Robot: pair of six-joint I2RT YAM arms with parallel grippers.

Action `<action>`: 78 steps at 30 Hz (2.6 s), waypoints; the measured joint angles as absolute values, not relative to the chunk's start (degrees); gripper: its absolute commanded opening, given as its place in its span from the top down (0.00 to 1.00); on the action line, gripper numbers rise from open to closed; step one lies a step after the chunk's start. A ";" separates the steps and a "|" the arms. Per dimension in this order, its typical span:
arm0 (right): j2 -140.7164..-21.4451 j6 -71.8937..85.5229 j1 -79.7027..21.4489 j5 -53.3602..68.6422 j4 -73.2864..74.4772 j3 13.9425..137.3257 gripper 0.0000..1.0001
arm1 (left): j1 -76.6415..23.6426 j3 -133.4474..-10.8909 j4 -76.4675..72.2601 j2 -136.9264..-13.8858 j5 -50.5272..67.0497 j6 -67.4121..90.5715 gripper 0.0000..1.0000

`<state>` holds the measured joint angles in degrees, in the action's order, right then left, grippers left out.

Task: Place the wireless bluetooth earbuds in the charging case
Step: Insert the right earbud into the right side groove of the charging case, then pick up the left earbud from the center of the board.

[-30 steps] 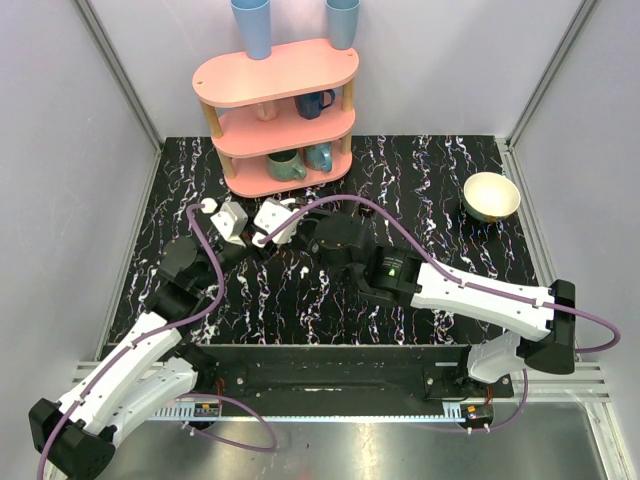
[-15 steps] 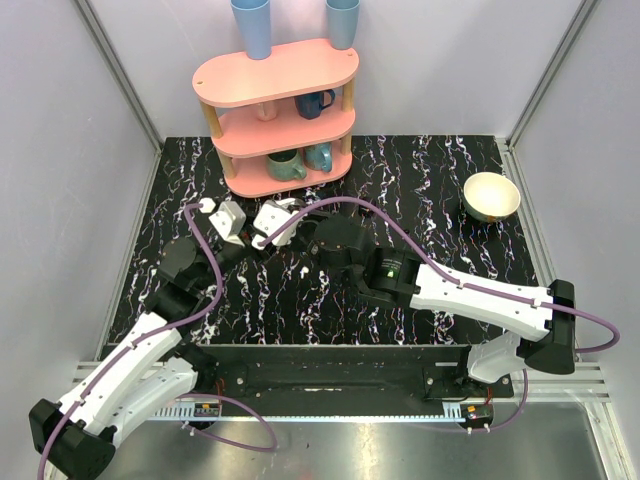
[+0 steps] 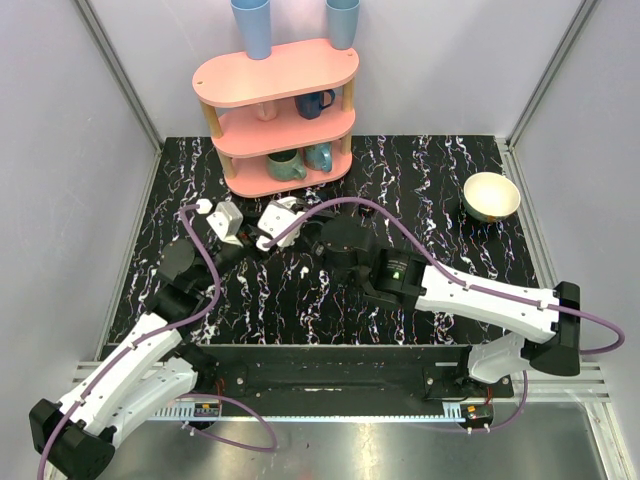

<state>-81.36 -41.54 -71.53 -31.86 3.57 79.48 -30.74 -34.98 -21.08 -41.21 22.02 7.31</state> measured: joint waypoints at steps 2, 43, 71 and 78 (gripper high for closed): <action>-80.95 -41.34 -71.59 -31.77 3.25 79.29 0.59 | -30.74 -34.98 -21.54 -41.19 21.98 7.40 1.00; -69.58 -30.61 -71.61 -28.03 -8.40 77.41 0.12 | -30.74 -33.12 -25.39 -40.42 19.20 6.46 1.00; -101.21 52.34 -43.57 -7.49 35.27 80.42 0.35 | -30.74 -30.33 -13.26 -21.37 6.09 -4.64 1.00; -108.66 60.97 -47.86 -7.29 37.63 86.13 0.35 | -30.74 -30.39 -10.79 -21.78 4.99 -4.32 1.00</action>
<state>-108.66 60.97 -47.86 -7.29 37.63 86.13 -30.74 -30.39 -10.79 -21.78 4.99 -4.32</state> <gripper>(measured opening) 0.655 0.329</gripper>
